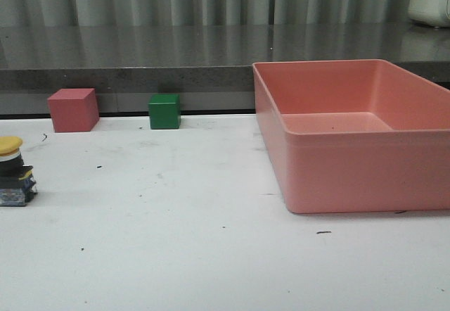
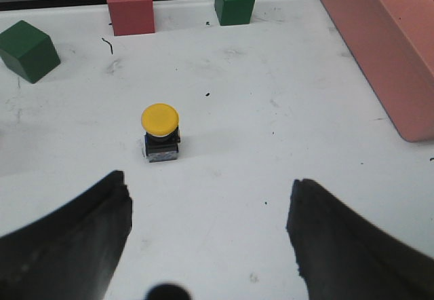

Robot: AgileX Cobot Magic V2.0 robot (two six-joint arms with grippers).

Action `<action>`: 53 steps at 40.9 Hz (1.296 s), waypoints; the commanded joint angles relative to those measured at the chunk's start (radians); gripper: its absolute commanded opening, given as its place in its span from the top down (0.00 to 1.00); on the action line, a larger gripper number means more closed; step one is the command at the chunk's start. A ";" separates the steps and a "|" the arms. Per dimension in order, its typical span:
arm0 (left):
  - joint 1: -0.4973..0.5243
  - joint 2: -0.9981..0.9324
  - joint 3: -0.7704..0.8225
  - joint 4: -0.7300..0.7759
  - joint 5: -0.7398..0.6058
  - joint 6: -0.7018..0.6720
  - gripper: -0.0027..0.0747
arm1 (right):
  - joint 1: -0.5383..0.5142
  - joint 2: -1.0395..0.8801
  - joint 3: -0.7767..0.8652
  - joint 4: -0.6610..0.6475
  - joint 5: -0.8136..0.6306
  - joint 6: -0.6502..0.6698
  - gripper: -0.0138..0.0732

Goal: Place and stand button with both arms

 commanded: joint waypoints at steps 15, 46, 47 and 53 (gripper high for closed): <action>-0.006 -0.161 -0.059 0.010 0.095 -0.011 0.35 | -0.002 0.003 -0.024 -0.002 -0.078 -0.006 0.21; -0.004 -0.161 -0.059 -0.014 0.044 -0.063 0.99 | -0.002 0.004 -0.024 -0.002 -0.073 -0.006 0.88; -0.004 -0.161 -0.059 -0.014 0.044 -0.063 0.99 | -0.002 0.004 -0.024 -0.002 -0.073 -0.006 0.91; -0.004 -0.161 -0.059 -0.014 0.046 -0.063 0.99 | -0.002 0.004 -0.024 -0.002 -0.073 -0.006 0.92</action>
